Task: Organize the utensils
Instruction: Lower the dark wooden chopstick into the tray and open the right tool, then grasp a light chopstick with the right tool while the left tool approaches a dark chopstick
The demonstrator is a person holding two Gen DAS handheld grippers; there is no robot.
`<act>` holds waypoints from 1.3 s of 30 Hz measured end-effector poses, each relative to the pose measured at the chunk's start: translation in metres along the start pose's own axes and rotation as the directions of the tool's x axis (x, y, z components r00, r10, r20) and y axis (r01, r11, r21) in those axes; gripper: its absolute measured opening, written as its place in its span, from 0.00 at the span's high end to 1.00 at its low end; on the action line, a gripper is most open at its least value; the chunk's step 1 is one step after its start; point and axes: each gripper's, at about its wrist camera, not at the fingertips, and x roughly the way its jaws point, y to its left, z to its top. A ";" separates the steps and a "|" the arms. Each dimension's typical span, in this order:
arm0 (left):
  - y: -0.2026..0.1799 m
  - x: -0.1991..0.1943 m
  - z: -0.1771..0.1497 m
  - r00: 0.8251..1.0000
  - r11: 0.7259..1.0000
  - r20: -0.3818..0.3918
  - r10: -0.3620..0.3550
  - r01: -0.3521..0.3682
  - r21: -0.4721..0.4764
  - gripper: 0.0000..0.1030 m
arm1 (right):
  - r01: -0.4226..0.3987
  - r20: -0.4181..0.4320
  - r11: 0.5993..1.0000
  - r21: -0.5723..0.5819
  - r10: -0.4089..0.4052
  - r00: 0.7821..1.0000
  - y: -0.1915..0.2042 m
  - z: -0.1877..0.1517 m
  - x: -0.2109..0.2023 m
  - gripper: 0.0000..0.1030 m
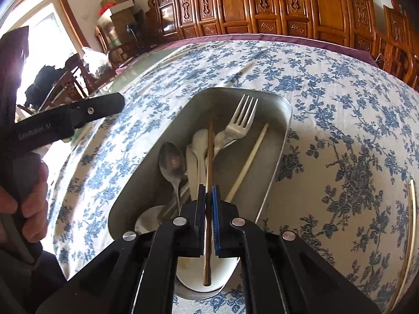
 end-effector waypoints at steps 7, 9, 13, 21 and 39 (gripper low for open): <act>-0.001 0.001 0.000 1.000 1.000 -0.002 0.001 -0.001 0.003 0.14 | -0.063 0.022 0.997 -0.032 0.064 0.998 0.011 0.000 -0.013 0.92; -0.002 0.002 -0.001 1.000 1.000 -0.004 0.000 0.000 0.006 0.14 | -0.063 0.031 0.997 -0.044 0.064 0.997 0.013 0.000 -0.018 0.91; -0.006 0.002 -0.001 1.000 1.000 -0.004 -0.003 0.003 0.014 0.14 | -0.047 0.068 0.994 -0.096 0.054 0.996 0.013 -0.003 -0.036 0.76; -0.038 -0.011 -0.005 1.000 0.998 0.022 -0.022 0.020 0.060 0.10 | 0.076 0.197 0.984 -0.160 -0.044 0.979 -0.033 -0.019 -0.099 0.34; -0.154 -0.036 -0.040 0.994 0.979 -0.023 -0.107 0.109 0.174 0.10 | 0.280 0.079 0.959 -0.029 -0.277 0.958 -0.204 -0.062 -0.118 0.65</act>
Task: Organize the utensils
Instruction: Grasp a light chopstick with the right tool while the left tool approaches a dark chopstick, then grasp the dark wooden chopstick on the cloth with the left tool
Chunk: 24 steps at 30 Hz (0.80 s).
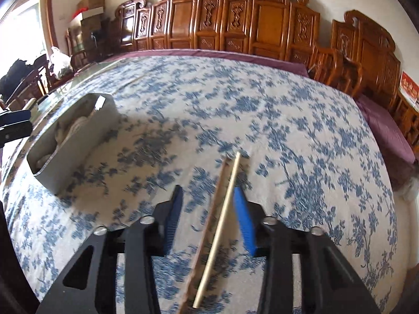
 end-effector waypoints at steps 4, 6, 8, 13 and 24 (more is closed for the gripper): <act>-0.028 0.009 0.002 1.000 1.000 -0.017 -0.022 0.023 0.014 0.10 | -0.026 -0.053 0.999 0.027 0.027 0.998 -0.013 -0.009 0.010 0.73; -0.041 0.015 0.002 0.999 0.999 -0.026 -0.028 0.029 0.024 0.10 | -0.033 -0.078 0.999 0.024 0.035 0.996 -0.013 -0.013 0.015 0.75; -0.057 0.022 0.001 0.999 0.999 -0.038 -0.030 0.032 0.043 0.10 | -0.032 -0.106 0.999 0.015 0.033 0.994 -0.012 -0.018 0.021 0.78; -0.085 0.037 -0.004 0.997 0.996 -0.068 -0.034 0.040 0.078 0.10 | -0.008 -0.139 1.000 0.011 0.010 0.990 -0.019 -0.019 0.027 0.89; -0.141 0.065 -0.005 0.992 0.991 -0.116 -0.054 0.068 0.119 0.10 | -0.006 -0.139 0.999 0.053 0.013 0.990 -0.053 -0.021 0.015 0.94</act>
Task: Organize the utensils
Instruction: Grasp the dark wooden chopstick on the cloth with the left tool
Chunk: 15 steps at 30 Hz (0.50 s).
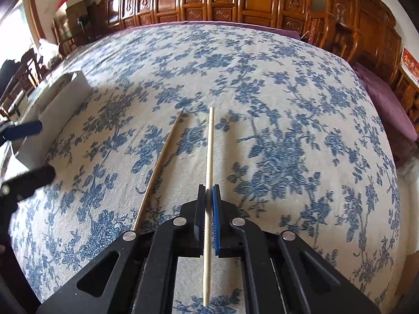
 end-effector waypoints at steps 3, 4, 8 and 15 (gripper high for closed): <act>-0.015 0.009 0.004 1.000 1.000 -0.016 -0.013 0.013 0.007 0.10 | -0.007 0.029 0.999 0.037 0.005 1.000 -0.014 0.001 -0.010 0.94; -0.020 0.012 0.005 1.000 1.000 -0.020 -0.015 0.016 0.012 0.10 | -0.010 0.038 0.999 0.048 0.008 0.999 -0.018 0.001 -0.013 0.94; -0.041 0.024 0.009 0.999 0.999 -0.036 -0.019 0.020 0.031 0.10 | -0.017 0.061 0.997 0.074 0.012 0.998 -0.028 0.002 -0.022 0.94; -0.075 0.041 0.010 0.998 0.998 -0.063 -0.023 0.027 0.065 0.29 | -0.027 0.093 0.995 0.096 0.019 0.996 -0.036 0.003 -0.032 0.94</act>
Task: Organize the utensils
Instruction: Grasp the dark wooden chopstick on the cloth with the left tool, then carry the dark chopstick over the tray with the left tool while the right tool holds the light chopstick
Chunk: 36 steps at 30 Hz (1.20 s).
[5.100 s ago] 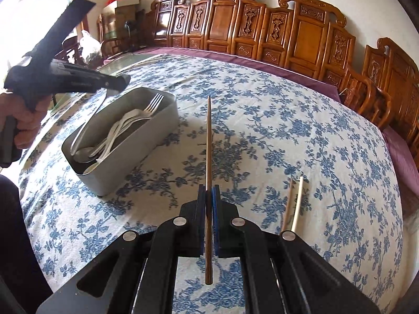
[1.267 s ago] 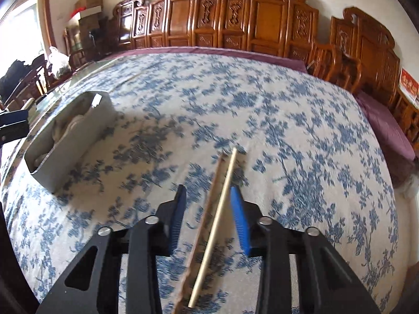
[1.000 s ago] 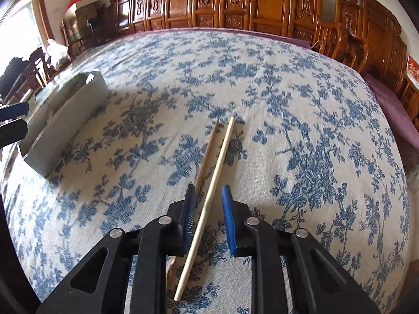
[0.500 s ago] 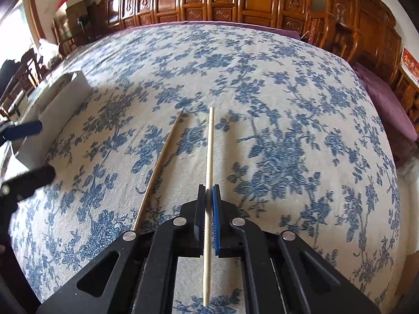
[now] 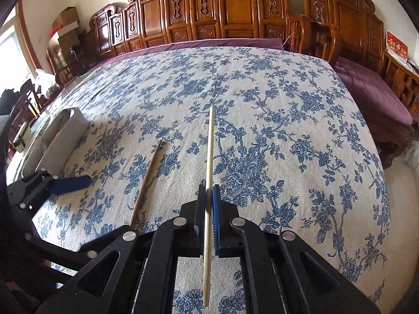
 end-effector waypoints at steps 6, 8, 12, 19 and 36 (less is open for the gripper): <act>-0.015 0.011 -0.005 0.999 1.000 -0.033 0.006 -0.005 0.019 0.57 | -0.005 0.014 1.000 0.005 0.005 1.000 0.000 0.001 -0.005 0.94; -0.016 0.012 -0.008 0.999 1.000 -0.038 0.007 -0.006 0.020 0.63 | -0.005 0.016 1.000 0.005 0.005 1.000 0.001 0.002 -0.005 0.94; -0.011 0.009 -0.011 0.999 1.000 -0.040 0.012 -0.012 0.018 0.87 | -0.002 0.016 1.000 -0.002 0.002 1.000 0.004 0.002 -0.005 0.94; 0.014 0.002 -0.019 0.998 1.000 -0.056 0.013 -0.014 -0.005 0.96 | 0.006 0.016 0.999 -0.034 -0.005 1.000 0.020 0.002 -0.003 0.94; 0.081 -0.046 -0.015 0.999 0.998 0.046 0.024 -0.021 -0.065 0.96 | -0.025 0.036 0.993 -0.119 0.029 0.999 0.076 0.003 -0.007 0.94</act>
